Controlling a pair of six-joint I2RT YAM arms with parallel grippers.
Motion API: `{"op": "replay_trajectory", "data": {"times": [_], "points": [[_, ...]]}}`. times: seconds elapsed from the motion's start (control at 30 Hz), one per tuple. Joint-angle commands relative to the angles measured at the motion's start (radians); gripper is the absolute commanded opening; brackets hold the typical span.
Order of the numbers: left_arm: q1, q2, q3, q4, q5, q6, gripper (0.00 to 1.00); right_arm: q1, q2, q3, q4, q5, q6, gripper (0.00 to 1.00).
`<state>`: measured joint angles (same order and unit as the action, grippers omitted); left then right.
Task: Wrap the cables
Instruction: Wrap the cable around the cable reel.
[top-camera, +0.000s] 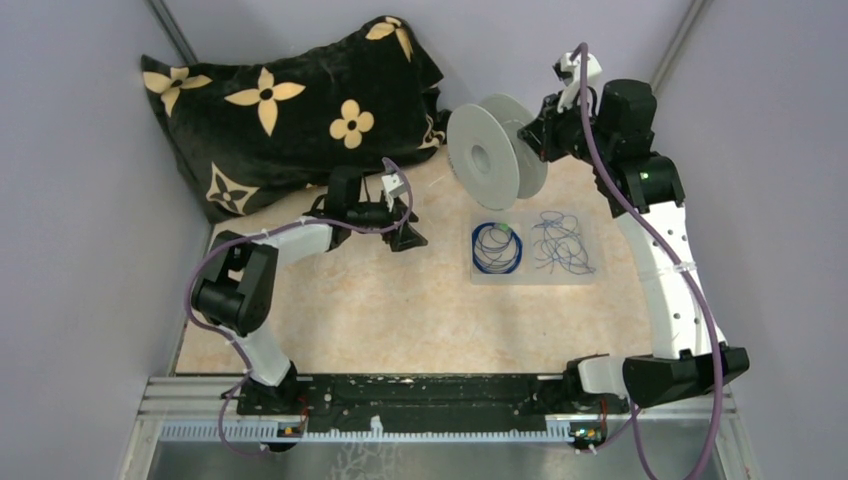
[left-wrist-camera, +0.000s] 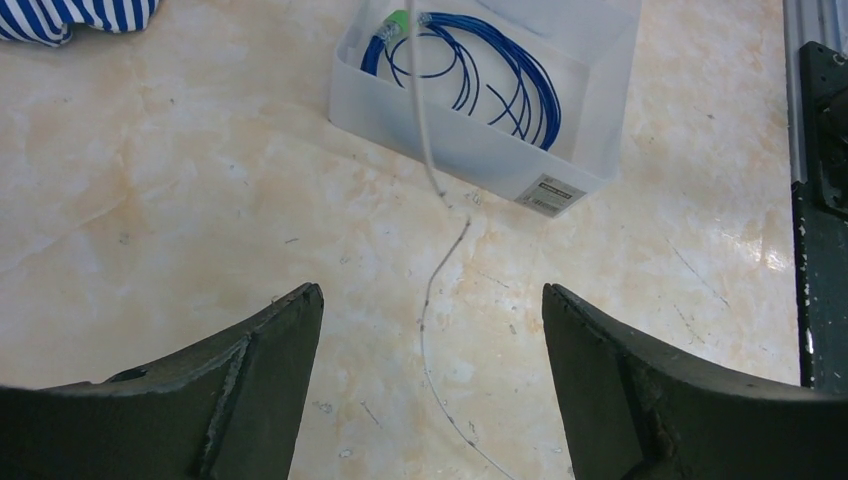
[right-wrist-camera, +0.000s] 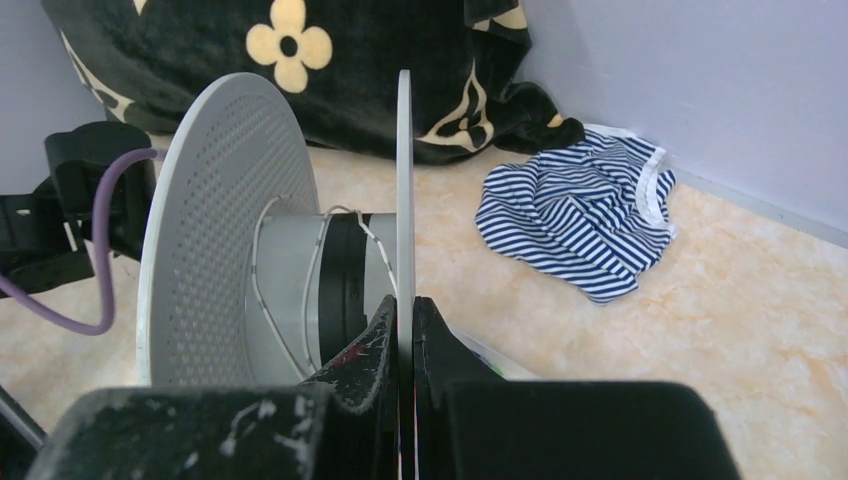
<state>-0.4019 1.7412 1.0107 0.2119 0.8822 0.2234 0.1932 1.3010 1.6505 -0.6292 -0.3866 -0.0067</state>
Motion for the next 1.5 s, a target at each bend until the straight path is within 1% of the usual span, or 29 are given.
{"op": "replay_trajectory", "data": {"times": [0.0,0.27,0.47,0.63,0.93,1.0,1.07,1.13,1.27,1.37,1.4,1.47], "points": [[0.006,0.038,-0.023,0.166,0.042,-0.040,0.85,-0.007,-0.025,0.098,0.063,-0.019,0.036,0.00],[0.004,0.099,-0.021,0.315,0.123,-0.121,0.84,-0.008,-0.025,0.127,0.038,-0.021,0.043,0.00],[0.000,0.129,-0.026,0.334,0.139,-0.133,0.80,-0.008,-0.017,0.177,0.017,-0.005,0.035,0.00],[-0.007,0.151,-0.031,0.358,0.158,-0.153,0.74,-0.008,-0.009,0.211,0.001,0.004,0.035,0.00],[-0.037,0.181,-0.036,0.360,0.190,-0.167,0.65,-0.009,-0.009,0.231,-0.007,0.021,0.034,0.00],[-0.045,0.187,-0.035,0.353,0.191,-0.162,0.60,-0.009,-0.009,0.232,-0.007,0.022,0.034,0.00],[-0.051,0.192,-0.032,0.343,0.194,-0.160,0.53,-0.009,-0.009,0.232,-0.006,0.026,0.035,0.00],[-0.053,0.196,-0.029,0.333,0.201,-0.161,0.44,-0.009,-0.007,0.230,-0.006,0.036,0.033,0.00],[-0.053,0.183,-0.025,0.289,0.217,-0.135,0.21,-0.009,0.001,0.215,0.006,0.067,0.035,0.00],[-0.057,0.155,-0.015,0.185,0.225,-0.057,0.04,-0.010,0.016,0.210,0.016,0.104,0.044,0.00],[-0.058,0.145,-0.007,0.139,0.223,-0.023,0.01,-0.011,0.025,0.211,0.020,0.121,0.047,0.00],[-0.068,0.125,0.015,0.011,0.209,0.077,0.00,-0.013,0.041,0.214,0.029,0.144,0.061,0.00]]}}
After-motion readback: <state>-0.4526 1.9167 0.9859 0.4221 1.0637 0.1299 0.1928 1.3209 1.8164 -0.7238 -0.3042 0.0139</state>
